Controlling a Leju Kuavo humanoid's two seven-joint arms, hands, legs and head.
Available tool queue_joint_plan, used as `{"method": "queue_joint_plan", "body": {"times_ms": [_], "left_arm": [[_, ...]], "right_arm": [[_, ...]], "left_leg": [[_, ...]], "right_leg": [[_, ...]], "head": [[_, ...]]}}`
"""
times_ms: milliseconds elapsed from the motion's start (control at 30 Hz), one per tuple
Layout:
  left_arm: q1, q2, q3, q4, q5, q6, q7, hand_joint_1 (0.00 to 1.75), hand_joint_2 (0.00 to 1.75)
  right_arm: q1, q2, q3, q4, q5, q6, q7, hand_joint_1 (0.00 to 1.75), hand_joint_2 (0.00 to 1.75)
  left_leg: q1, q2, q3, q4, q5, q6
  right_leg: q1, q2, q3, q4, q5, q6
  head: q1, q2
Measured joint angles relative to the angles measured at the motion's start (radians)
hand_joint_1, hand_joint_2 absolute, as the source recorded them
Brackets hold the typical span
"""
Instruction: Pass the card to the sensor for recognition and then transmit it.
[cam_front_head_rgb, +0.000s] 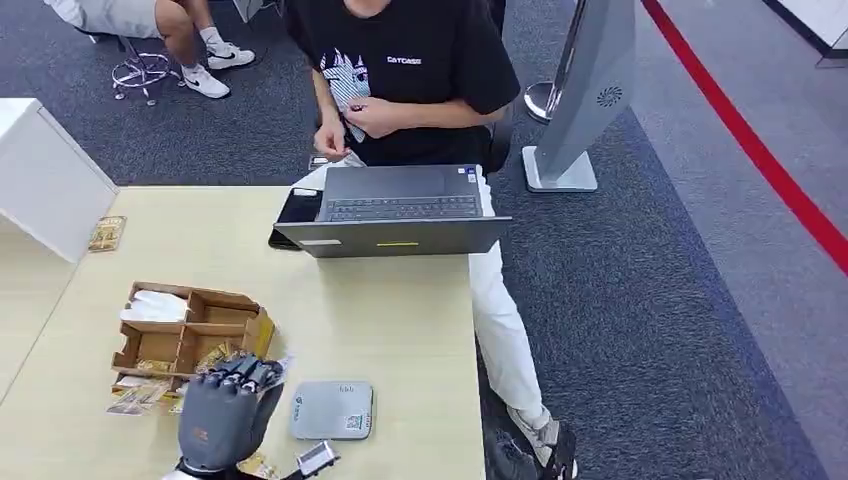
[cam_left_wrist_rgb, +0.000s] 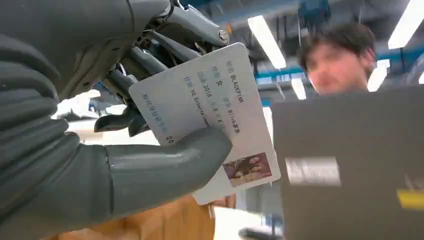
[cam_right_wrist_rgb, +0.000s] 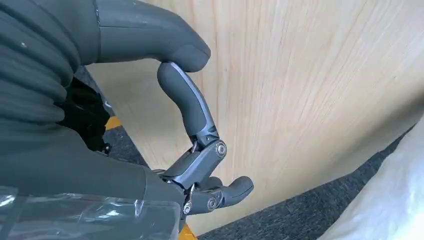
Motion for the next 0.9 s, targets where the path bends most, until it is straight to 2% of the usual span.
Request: {"method": "queue_joint_plan", "body": {"times_ms": [233,333,733,833,900], "left_arm": [[-0.027,-0.029,-0.095,0.214,0.009,0.008,0.026,1.75,1.75],[-0.035,-0.037,-0.119,0.266,0.012,0.009,0.026,1.75,1.75],[-0.063,-0.050,-0.154,0.324,0.033,0.016,0.026,1.75,1.75],[-0.068,-0.049,-0.155,0.318,0.004,0.021,0.047,1.75,1.75],[-0.064,-0.045,-0.149,0.280,-0.008,0.021,0.045,1.75,1.75]], "right_arm": [[-0.002,0.000,0.021,0.000,0.002,-0.016,-0.016,0.00,1.75],[-0.002,0.000,0.025,0.000,0.002,-0.018,-0.017,0.00,1.75],[-0.004,0.000,0.039,0.000,0.001,-0.027,-0.020,0.00,1.75],[-0.004,0.000,0.042,0.000,0.000,-0.031,-0.020,0.00,1.75],[-0.004,0.000,0.045,0.000,0.000,-0.032,-0.020,0.00,1.75]], "left_leg": [[0.000,0.001,0.000,0.000,0.000,0.000],[0.000,0.001,0.000,0.000,0.000,0.000],[0.000,0.000,0.000,0.000,0.000,0.000],[0.000,0.000,0.000,0.000,0.000,0.000],[0.000,0.001,0.000,0.000,0.000,0.000]], "right_leg": [[0.000,0.001,-0.001,0.000,0.000,0.000],[0.000,0.001,-0.001,0.000,0.000,0.000],[0.000,0.000,0.000,0.000,0.000,0.000],[0.000,0.000,0.000,0.000,0.000,0.000],[0.000,0.001,0.000,0.000,0.000,0.000]], "head": [[0.000,0.000],[0.000,0.000],[0.000,0.000],[0.000,0.000],[0.000,0.000]]}}
